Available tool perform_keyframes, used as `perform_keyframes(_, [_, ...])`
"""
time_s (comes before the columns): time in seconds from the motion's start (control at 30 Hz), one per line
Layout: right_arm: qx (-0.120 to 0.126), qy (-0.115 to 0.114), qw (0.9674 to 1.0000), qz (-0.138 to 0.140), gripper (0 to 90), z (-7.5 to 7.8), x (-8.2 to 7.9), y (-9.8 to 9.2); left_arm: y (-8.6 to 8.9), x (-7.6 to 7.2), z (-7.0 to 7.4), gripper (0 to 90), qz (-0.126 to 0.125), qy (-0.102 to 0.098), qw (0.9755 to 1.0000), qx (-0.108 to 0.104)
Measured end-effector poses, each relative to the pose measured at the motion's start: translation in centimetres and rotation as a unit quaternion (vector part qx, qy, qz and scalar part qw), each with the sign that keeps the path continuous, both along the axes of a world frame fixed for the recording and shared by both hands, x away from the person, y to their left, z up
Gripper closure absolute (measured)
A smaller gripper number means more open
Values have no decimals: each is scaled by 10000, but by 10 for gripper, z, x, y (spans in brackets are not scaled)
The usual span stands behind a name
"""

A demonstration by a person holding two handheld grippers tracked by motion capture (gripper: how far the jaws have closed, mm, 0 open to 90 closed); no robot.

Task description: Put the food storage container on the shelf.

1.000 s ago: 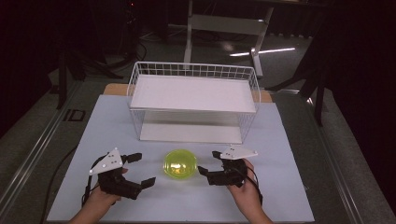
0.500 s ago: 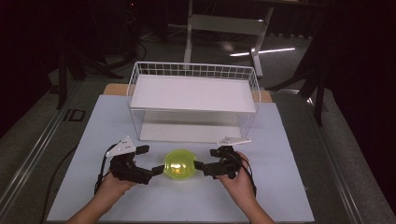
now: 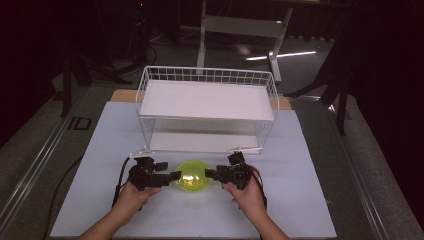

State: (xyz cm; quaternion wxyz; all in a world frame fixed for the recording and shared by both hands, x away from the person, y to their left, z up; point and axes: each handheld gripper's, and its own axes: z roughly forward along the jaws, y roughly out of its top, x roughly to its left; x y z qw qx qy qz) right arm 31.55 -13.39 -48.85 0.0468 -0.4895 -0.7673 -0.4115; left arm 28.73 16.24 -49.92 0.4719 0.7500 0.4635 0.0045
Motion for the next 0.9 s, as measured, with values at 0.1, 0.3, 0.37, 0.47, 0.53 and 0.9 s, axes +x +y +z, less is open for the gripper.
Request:
perform_keyframes(0.1, [-9,86,10000,-50,566,-3,-1,0,-1,1,-4,382,69,226,9997,-51])
perform_keyframes(0.3, [26,245,9997,77,681,-5,-4,5,-7,1,-6,592,-89,498,9987,23])
perform_keyframes(0.37, [-25,180,9998,76,706,-3,-7,8,-10,0,-4,646,-150,427,9989,139])
perform_keyframes(0.47, [-100,118,9999,69,736,-1,-11,11,-10,-3,0,696,-88,449,9988,183])
perform_keyframes(0.53, [-37,146,9999,78,755,0,-15,12,-14,-8,5,712,36,484,9979,418])
perform_keyframes(0.9, [-340,-416,9985,-45,803,16,-40,18,-23,-20,24,788,300,58,9969,721])
